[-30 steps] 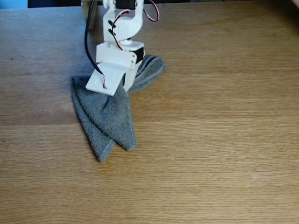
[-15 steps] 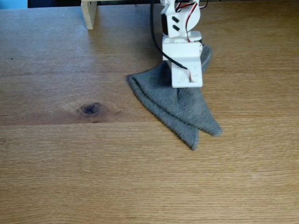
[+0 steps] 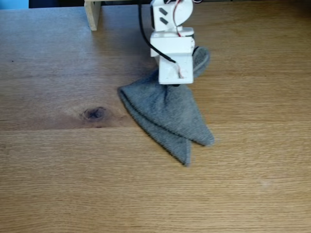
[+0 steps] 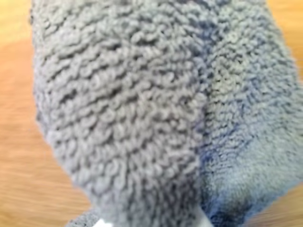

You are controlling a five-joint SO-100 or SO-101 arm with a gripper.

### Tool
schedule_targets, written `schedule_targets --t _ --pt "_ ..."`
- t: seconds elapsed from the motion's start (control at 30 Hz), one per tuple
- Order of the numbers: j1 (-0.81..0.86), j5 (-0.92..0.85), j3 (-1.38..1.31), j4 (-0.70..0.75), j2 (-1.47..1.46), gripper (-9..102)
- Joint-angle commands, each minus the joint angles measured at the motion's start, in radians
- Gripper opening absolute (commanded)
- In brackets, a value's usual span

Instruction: Clean the area in front of the robot

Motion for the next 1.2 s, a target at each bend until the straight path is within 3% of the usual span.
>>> schedule_targets --t 0.0,0.5,0.83,1.17 --pt "0.140 -0.072 -0.009 -0.005 0.120 0" --pt "0.686 -0.293 -0.009 0.158 0.259 0" --pt "0.805 -0.278 -0.008 0.532 0.327 0" --pt "0.879 -0.288 -0.008 0.356 0.098 0"
